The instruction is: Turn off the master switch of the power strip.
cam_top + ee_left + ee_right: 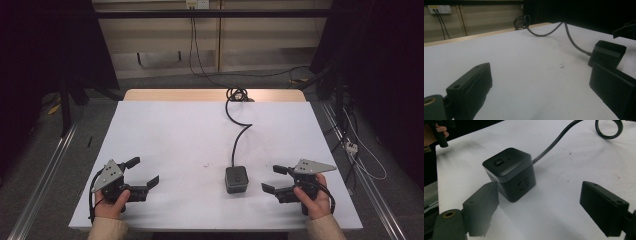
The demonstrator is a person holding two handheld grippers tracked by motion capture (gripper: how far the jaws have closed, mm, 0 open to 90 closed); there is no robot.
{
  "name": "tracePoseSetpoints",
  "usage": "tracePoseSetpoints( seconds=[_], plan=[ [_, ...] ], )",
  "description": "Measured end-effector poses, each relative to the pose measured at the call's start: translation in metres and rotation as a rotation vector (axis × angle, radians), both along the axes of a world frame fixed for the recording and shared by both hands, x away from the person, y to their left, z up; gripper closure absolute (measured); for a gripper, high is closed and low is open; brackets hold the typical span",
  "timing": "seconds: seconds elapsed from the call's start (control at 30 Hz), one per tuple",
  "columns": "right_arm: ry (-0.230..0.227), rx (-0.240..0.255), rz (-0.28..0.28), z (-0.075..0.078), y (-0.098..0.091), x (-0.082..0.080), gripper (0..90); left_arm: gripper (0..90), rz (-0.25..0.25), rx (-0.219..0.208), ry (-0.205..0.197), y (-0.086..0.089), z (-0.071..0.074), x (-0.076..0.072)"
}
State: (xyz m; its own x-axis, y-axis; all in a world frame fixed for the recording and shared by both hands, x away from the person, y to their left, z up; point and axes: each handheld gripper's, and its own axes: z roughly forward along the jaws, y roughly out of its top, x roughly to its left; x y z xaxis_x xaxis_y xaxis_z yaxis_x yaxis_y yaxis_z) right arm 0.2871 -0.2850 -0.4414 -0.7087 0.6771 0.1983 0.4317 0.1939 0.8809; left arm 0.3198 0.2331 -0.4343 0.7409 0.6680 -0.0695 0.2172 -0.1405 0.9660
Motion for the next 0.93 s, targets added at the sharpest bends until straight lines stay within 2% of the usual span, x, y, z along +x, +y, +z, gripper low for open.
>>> tracePoseSetpoints(
  seconds=[0.67,0.93],
  plan=[
    [0.0,-0.009,-0.065,-0.005,-0.021,-0.005,15.7,4.2,0.004,0.004,0.007,-0.001,-0.001,0.0],
    [0.008,-0.041,-0.059,-0.009,-0.017,-0.003,15.1,4.2,0.001,0.007,0.006,-0.001,-0.001,0.001]
  ],
)
